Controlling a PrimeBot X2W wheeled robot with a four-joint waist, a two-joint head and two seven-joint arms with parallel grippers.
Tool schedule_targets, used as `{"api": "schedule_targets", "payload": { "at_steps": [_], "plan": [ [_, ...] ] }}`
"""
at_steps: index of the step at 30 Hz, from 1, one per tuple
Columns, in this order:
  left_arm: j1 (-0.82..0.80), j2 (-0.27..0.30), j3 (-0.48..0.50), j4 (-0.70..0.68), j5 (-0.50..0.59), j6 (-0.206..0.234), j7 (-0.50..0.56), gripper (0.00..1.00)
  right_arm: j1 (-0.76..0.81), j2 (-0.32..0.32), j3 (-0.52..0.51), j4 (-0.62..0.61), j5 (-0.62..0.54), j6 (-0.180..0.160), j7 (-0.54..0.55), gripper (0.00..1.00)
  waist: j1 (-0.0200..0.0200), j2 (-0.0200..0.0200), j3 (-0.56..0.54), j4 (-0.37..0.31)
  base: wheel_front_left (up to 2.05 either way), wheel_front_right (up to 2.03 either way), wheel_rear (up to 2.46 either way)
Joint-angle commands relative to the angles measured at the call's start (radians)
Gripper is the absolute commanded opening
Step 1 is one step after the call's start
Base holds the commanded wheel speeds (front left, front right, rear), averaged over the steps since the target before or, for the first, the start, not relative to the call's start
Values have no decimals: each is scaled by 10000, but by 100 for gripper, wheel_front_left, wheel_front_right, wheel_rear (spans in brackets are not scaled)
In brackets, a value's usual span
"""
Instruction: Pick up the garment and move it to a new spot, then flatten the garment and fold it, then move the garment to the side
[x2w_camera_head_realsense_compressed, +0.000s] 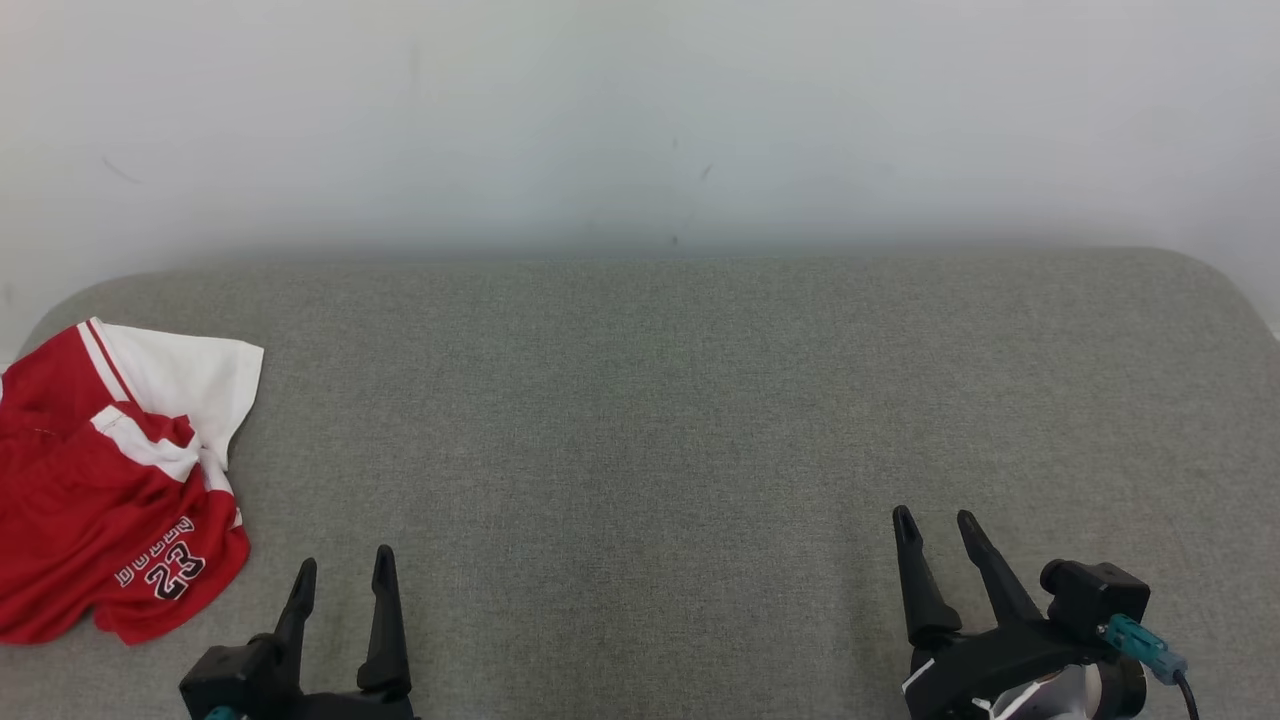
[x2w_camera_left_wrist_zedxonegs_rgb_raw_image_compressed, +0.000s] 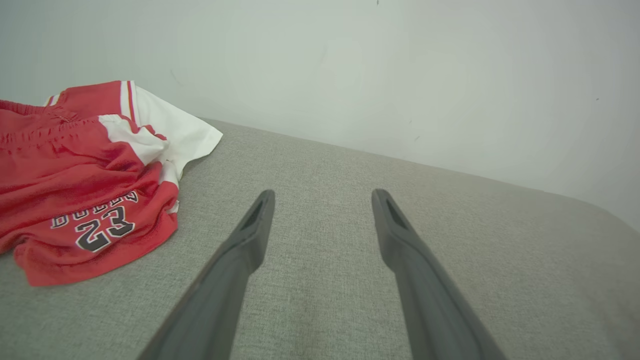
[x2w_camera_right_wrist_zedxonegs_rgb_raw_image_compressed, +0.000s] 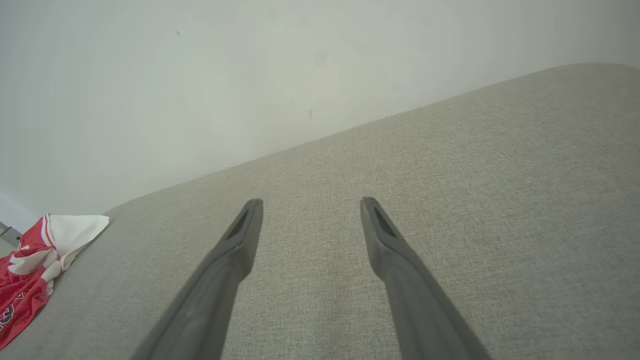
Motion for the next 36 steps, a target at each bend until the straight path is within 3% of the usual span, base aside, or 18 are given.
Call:
{"api": "schedule_targets", "payload": {
  "at_steps": [1, 36],
  "plan": [
    [-20, 65, -44, -31, 286, -39, -89, 100, 19, -33, 52, -97, -366, -14, -23, 100, 0, 0, -12, 2, 0, 0, 0],
    [94, -149, 87, 443, 2180, -411, -823, 100, 216, -39, 374, -129, -2614, -20, -459, 100, 0, 0, -6, -42, 0, 0, 0]
  ]
}}
